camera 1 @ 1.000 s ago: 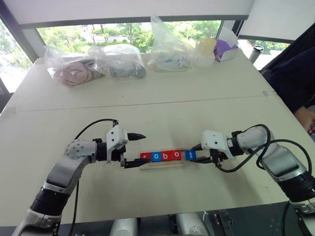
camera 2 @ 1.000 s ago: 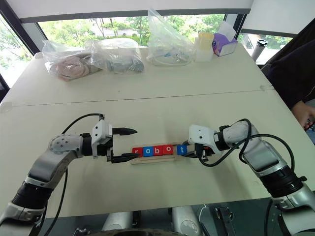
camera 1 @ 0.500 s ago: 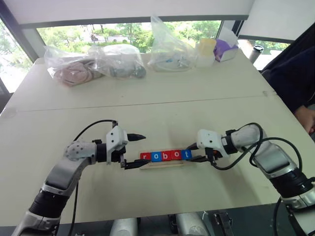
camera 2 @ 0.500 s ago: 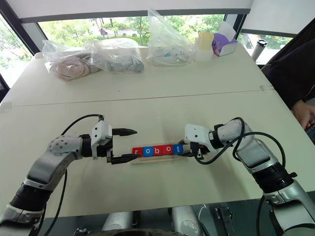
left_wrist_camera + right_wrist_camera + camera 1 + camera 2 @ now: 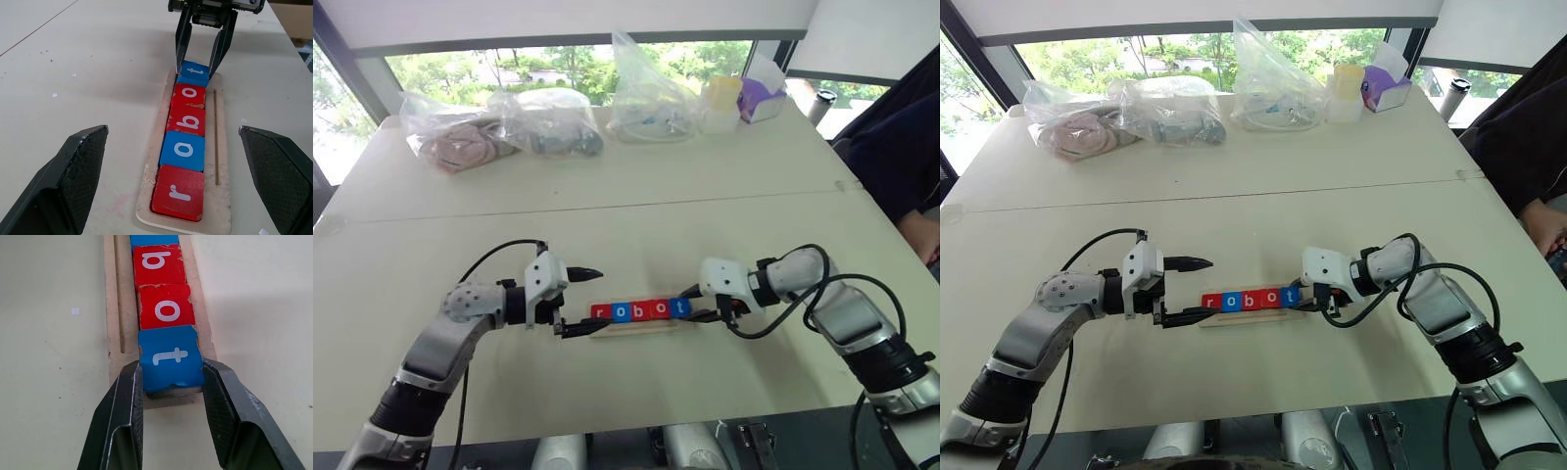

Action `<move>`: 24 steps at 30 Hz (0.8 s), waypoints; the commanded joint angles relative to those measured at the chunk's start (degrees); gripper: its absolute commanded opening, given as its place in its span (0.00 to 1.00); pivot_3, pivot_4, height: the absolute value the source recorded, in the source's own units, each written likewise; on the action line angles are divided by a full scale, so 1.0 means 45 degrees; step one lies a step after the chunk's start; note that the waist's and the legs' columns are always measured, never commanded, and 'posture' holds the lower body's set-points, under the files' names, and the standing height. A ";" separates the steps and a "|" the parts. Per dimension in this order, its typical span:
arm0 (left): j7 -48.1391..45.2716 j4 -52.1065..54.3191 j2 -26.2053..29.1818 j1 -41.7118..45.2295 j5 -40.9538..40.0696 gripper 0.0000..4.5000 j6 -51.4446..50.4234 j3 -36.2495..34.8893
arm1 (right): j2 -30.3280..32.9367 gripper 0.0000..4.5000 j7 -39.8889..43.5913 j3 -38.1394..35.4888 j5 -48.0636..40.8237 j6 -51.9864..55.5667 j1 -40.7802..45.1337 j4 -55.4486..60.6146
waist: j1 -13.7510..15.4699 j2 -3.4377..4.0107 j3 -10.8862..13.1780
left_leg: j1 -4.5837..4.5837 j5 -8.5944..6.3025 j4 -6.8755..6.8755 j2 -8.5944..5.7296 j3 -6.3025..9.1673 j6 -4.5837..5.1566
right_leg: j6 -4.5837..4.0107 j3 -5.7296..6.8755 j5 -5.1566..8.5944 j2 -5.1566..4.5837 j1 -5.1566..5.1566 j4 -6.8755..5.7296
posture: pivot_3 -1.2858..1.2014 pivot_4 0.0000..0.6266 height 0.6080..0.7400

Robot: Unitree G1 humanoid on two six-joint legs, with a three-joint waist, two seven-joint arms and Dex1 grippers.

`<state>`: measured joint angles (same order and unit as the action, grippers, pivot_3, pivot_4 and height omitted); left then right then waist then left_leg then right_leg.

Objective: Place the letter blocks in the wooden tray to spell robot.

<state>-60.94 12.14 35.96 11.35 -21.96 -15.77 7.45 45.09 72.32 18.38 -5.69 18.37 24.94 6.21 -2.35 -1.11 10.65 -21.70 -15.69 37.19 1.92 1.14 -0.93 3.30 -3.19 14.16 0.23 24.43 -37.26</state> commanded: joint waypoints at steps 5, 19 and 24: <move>0.0060 0.0433 0.0066 -0.0003 -0.0184 1.00 0.0049 -0.0340 | -0.0123 0.25 -0.0009 0.0000 0.0025 -0.0053 0.0239 0.0110 | 0.0001 0.0000 0.0000 | 0.0000 0.0000 0.0001 0.0000 0.0000 0.0000 | 0.0001 0.0000 -0.0001 0.0000 0.0000 -0.0001 | 0.52 0.24 1.00; 0.0113 0.0427 0.0062 0.0025 -0.0186 1.00 -0.0033 -0.0338 | -0.0020 0.99 -0.0117 -0.0712 -0.0641 0.0928 0.0624 0.0598 | 0.0003 0.0000 0.0000 | 0.0000 0.0000 0.0002 0.0000 0.0000 0.0000 | 0.0002 0.0000 -0.0003 0.0000 0.0000 -0.0004 | 0.52 0.24 1.00; 0.0253 0.0645 0.0257 -0.0132 -0.0262 1.00 -0.0426 -0.0552 | 0.0481 0.99 -0.0373 -0.2143 -0.2032 0.2829 -0.0046 0.2186 | 0.0018 0.0000 0.0000 | -0.0001 0.0000 0.0001 0.0000 0.0002 0.0000 | 0.0004 0.0000 -0.0003 0.0000 0.0000 -0.0005 | 0.52 0.24 1.00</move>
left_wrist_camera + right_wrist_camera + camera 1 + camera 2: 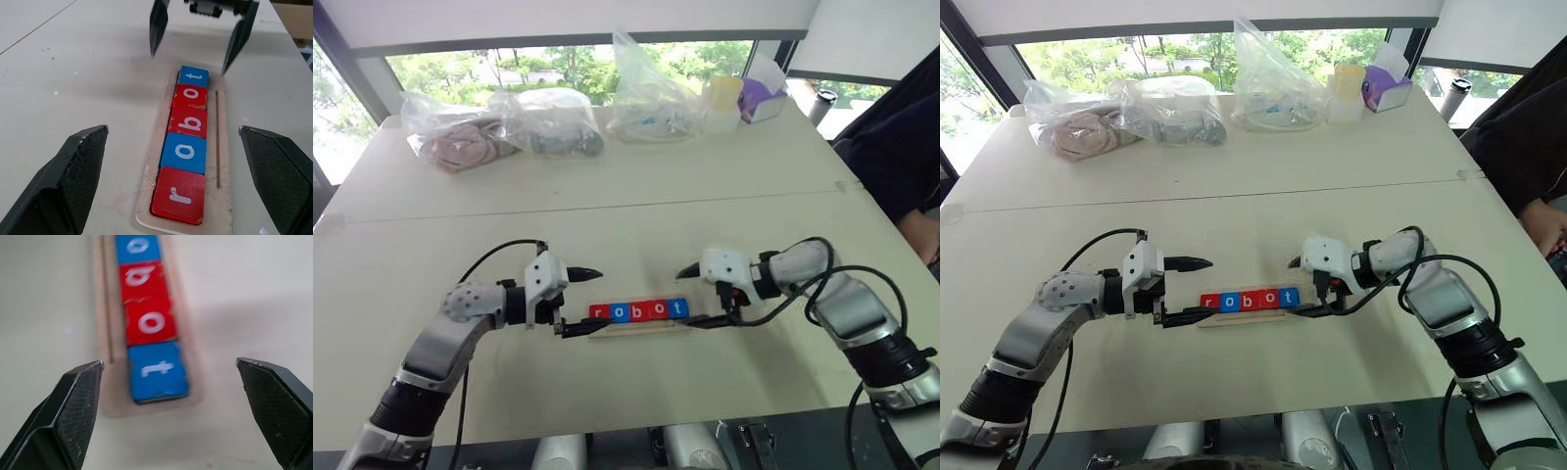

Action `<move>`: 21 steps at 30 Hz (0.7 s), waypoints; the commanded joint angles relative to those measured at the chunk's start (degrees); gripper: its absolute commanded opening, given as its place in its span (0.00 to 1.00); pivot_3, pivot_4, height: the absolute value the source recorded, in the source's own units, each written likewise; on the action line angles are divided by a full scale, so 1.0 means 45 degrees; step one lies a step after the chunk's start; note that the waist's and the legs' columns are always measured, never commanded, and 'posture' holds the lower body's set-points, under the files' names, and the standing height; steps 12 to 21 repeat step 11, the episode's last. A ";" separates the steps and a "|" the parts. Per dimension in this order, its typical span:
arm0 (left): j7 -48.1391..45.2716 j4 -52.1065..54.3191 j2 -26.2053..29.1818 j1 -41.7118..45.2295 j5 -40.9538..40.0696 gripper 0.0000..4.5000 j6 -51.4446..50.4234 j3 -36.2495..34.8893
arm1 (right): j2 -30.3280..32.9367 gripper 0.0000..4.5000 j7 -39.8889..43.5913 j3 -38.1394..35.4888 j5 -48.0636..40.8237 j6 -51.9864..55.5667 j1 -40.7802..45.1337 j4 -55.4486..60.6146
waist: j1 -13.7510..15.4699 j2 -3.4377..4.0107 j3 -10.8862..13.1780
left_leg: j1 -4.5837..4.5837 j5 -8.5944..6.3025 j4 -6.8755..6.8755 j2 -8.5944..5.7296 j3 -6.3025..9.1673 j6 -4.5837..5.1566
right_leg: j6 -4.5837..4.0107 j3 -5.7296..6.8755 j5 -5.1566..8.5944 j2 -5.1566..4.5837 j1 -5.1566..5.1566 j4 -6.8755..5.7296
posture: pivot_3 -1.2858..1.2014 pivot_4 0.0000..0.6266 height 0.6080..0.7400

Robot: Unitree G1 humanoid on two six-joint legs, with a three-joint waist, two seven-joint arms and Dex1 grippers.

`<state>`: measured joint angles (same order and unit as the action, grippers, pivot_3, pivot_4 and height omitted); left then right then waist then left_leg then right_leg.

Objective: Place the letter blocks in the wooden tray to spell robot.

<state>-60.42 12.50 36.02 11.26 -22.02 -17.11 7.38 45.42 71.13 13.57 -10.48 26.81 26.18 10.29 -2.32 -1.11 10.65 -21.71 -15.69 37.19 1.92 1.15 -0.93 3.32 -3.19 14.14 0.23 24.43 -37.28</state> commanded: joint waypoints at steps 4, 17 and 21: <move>0.0111 0.0627 0.0626 -0.0364 -0.0222 1.00 -0.0223 -0.0851 | 0.0898 0.99 -0.0496 -0.2254 -0.2035 0.2282 -0.1240 0.2676 | 0.0038 -0.0001 0.0000 | -0.0002 0.0000 -0.0003 0.0000 0.0011 0.0000 | 0.0002 0.0006 0.0001 0.0000 0.0000 0.0001 | 0.52 0.24 1.00; -0.0350 0.0768 0.1556 -0.0748 -0.0837 1.00 -0.0660 -0.1828 | 0.1914 0.99 -0.0989 -0.3693 -0.3000 0.3038 -0.3153 0.4275 | 0.0031 -0.0001 0.0000 | 0.0003 0.0000 0.0003 0.0001 0.0004 0.0000 | 0.0000 0.0004 0.0051 0.0000 -0.0002 0.0000 | 0.52 0.24 1.00; -0.0350 0.0768 0.1556 -0.0748 -0.0837 1.00 -0.0660 -0.1828 | 0.1914 0.99 -0.0989 -0.3693 -0.3000 0.3038 -0.3153 0.4275 | 0.0031 -0.0001 0.0000 | 0.0003 0.0000 0.0003 0.0001 0.0004 0.0000 | 0.0000 0.0004 0.0051 0.0000 -0.0002 0.0000 | 0.52 0.24 1.00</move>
